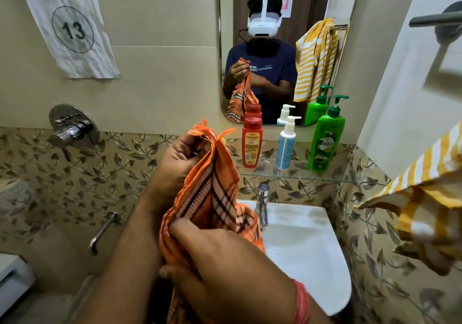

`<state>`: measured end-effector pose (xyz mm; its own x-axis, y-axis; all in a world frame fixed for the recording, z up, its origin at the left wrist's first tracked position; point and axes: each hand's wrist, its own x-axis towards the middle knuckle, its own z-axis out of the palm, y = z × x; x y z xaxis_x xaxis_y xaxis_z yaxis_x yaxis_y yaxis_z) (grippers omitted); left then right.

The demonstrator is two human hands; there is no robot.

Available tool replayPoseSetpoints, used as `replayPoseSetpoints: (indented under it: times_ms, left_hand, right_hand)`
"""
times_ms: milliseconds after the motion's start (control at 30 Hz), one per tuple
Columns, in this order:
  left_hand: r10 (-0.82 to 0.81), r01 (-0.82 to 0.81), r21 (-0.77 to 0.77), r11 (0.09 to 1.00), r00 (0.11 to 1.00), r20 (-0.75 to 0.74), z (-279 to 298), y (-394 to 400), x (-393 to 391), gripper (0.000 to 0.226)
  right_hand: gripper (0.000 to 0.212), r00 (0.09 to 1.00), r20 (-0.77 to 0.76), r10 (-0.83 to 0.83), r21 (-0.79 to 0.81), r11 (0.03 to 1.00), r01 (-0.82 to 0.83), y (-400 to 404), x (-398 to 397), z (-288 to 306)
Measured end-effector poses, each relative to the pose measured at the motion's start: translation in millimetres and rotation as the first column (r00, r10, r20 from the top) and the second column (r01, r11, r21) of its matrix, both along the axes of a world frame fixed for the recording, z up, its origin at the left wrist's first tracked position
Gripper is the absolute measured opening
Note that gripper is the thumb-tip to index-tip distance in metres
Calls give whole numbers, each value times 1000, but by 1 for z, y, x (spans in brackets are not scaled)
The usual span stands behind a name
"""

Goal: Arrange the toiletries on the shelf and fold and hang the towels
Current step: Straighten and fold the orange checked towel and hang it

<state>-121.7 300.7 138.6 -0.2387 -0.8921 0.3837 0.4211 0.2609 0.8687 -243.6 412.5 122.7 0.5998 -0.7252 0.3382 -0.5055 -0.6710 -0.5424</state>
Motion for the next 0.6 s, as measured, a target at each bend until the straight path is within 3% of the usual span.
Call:
replayPoseSetpoints:
  times_ms: [100, 200, 300, 367, 467, 600]
  left_hand:
    - [139, -133, 66, 989, 986, -90, 2, -3, 1, 18]
    - [327, -315, 105, 943, 935, -139, 4, -13, 12, 22]
    - [449, -418, 174, 892, 866, -222, 5, -22, 24, 30]
    - [517, -483, 194, 854, 833, -199, 0, -27, 29, 35]
    - [623, -587, 237, 774, 773, -121, -10, -31, 35, 35]
    - [707, -678, 256, 689, 707, -30, -22, -36, 51, 28]
  right_hand:
    - [18, 989, -140, 45, 9, 999, -44, -18, -9, -17]
    - [18, 988, -142, 59, 175, 984, -34, -42, -32, -44]
    - [21, 989, -146, -30, 321, 944, 76, -57, -58, -65]
    - [21, 978, -183, -102, 346, 924, 161, -63, -74, -73]
    - [19, 952, -229, -202, 244, 935, 257, -63, -92, -74]
    - [19, 890, -302, -343, -76, 939, 336, -51, -115, -48]
